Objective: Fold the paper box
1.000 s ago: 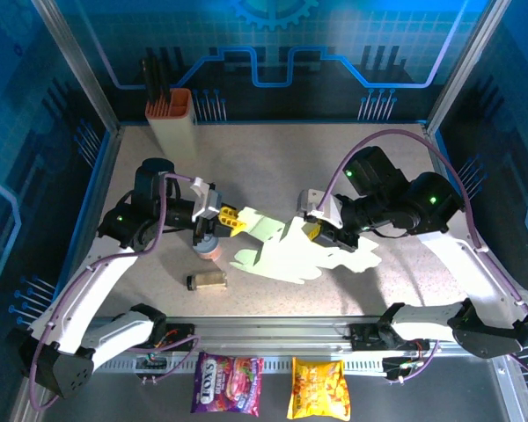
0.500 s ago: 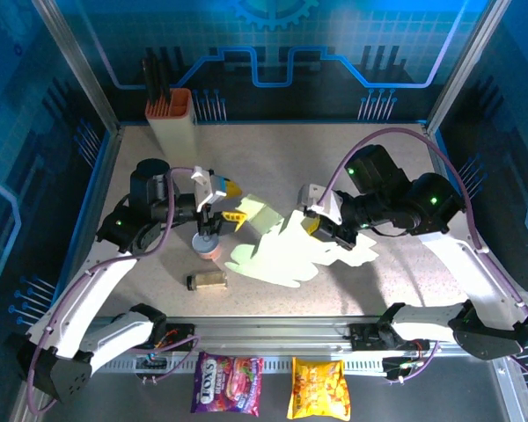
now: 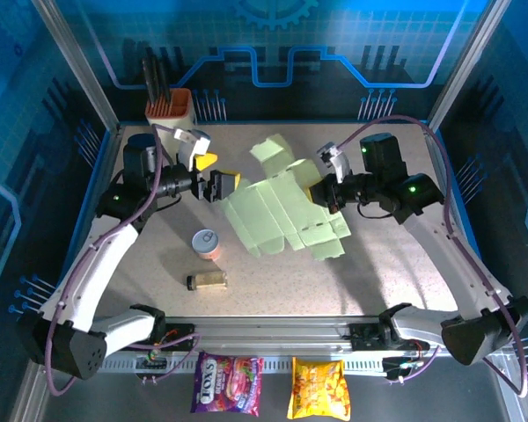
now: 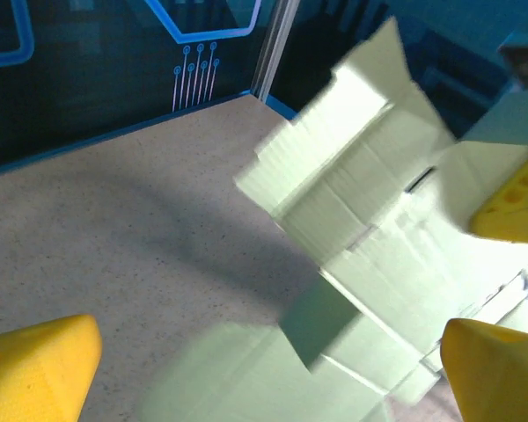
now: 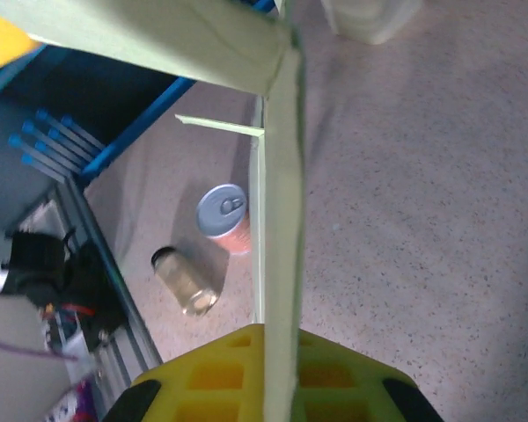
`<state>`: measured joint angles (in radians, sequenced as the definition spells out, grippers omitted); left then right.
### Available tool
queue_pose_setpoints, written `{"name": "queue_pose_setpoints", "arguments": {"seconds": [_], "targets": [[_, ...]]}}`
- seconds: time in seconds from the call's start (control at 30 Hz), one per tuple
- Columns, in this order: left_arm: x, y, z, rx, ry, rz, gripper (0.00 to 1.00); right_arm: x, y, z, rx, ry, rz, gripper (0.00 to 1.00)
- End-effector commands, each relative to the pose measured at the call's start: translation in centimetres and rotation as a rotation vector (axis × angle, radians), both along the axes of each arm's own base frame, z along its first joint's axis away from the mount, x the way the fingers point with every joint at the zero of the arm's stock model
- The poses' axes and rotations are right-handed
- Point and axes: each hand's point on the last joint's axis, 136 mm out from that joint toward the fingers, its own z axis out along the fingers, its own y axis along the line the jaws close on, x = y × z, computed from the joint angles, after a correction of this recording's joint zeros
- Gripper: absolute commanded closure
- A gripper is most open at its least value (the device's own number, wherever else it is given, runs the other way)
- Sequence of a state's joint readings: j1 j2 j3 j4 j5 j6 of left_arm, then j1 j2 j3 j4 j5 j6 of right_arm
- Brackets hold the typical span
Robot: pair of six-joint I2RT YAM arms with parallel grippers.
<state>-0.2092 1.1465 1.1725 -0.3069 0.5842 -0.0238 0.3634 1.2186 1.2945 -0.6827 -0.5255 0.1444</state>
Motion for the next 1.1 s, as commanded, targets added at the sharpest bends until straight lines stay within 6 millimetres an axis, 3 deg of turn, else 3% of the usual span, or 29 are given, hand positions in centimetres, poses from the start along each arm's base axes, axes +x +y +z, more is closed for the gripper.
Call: {"name": "queue_pose_setpoints", "arguments": {"seconds": [0.0, 0.2, 0.37, 0.5, 0.7, 0.87, 1.07], "targets": [[1.2, 0.0, 0.7, -0.149, 0.073, 0.045, 0.0, 3.1, -0.1, 0.7, 0.214, 0.083, -0.148, 1.0], [3.2, -0.2, -1.7, -0.221, 0.198, 0.095, 0.0, 5.6, -0.8, -4.2, 0.32, 0.237, -0.256, 1.0], [4.3, 0.4, -5.8, -0.163, 0.293, 0.186, 0.03, 6.1, -0.8, -8.6, 0.325, 0.431, -0.248, 1.0], [3.8, -0.6, -8.3, -0.123, 0.331, 0.192, 0.06, 5.9, -0.7, -11.7, 0.317, 0.542, -0.231, 1.0], [2.5, -3.3, -12.8, -0.075, 0.434, 0.178, 0.12, 5.3, -2.9, -16.2, 0.105, 0.601, -0.297, 1.0], [1.1, -5.3, -17.1, -0.057, 0.556, 0.171, 0.18, 5.0, -4.4, -18.5, -0.035, 0.611, -0.333, 1.0], [-0.9, -5.2, -20.0, -0.023, 0.624, 0.184, 0.21, 4.4, -6.0, -19.7, -0.22, 0.592, -0.339, 1.0]]}}
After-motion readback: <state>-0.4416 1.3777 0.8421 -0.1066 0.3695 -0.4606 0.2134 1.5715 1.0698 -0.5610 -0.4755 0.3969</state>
